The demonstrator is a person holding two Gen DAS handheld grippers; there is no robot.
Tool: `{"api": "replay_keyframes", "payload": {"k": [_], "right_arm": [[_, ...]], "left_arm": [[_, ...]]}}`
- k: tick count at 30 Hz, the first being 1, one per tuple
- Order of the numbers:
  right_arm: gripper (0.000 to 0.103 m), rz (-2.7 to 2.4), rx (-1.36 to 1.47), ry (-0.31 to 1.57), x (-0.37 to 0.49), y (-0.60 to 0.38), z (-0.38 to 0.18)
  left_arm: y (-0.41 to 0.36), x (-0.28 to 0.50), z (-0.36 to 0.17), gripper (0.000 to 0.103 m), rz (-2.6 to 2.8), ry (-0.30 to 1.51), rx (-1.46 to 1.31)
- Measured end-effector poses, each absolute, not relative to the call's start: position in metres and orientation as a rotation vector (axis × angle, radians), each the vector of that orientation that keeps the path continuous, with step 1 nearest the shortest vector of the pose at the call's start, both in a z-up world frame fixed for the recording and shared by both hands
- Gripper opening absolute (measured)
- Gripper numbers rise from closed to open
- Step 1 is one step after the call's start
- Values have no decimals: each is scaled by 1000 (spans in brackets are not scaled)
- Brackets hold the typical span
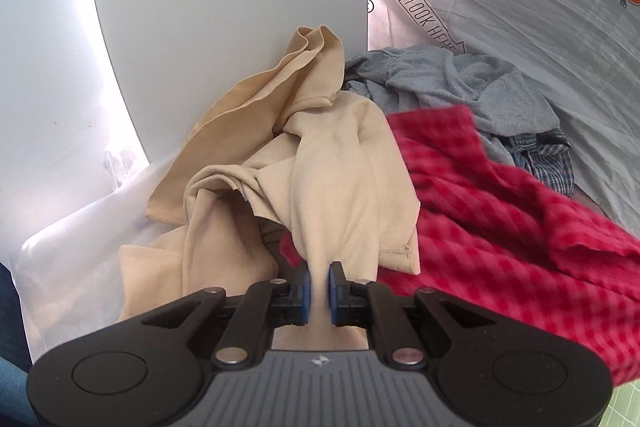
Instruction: Fold clothes
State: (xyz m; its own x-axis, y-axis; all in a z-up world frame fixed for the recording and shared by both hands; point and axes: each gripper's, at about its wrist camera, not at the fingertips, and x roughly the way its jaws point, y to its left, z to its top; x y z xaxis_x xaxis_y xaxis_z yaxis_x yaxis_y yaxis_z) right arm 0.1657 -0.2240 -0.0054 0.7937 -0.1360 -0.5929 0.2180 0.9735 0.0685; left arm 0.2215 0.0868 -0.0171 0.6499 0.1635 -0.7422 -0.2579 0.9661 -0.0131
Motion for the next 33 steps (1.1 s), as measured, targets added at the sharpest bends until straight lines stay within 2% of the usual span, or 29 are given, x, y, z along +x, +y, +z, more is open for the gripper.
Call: {"api": "replay_keyframes", "payload": {"k": [1,3,4,5,9,23,26,28,30,33], "right_arm": [[1,-228,135,627,155,-239,-7],[2,-298,89,637,133,-265,-11],[2,-330,68,647,123,-276,-15],[2,-363,65,661,111,-289,-19],[2,-509,93,725,59,-338,-40],[3,-794,328,877,-141,-471,-118],[4,-782,375,875,-165,-485,-121],[9,-764,398,874,-175,-492,-119],[19,-744,418,871,-183,-498,-116],[29,-714,427,834,-185,-504,-110]], "left_arm": [[85,218,-15,23,237,826,-130],[77,210,-10,56,230,818,-133],[71,204,-7,62,223,808,-126],[64,197,-4,68,211,796,-117],[24,168,-2,77,125,799,-76],[-123,38,-33,77,-142,968,12],[-143,13,-33,80,-171,979,37],[-153,1,-35,83,-179,990,48],[-162,-8,-38,83,-183,1002,54],[-171,-15,-43,83,-176,1010,62]]}}
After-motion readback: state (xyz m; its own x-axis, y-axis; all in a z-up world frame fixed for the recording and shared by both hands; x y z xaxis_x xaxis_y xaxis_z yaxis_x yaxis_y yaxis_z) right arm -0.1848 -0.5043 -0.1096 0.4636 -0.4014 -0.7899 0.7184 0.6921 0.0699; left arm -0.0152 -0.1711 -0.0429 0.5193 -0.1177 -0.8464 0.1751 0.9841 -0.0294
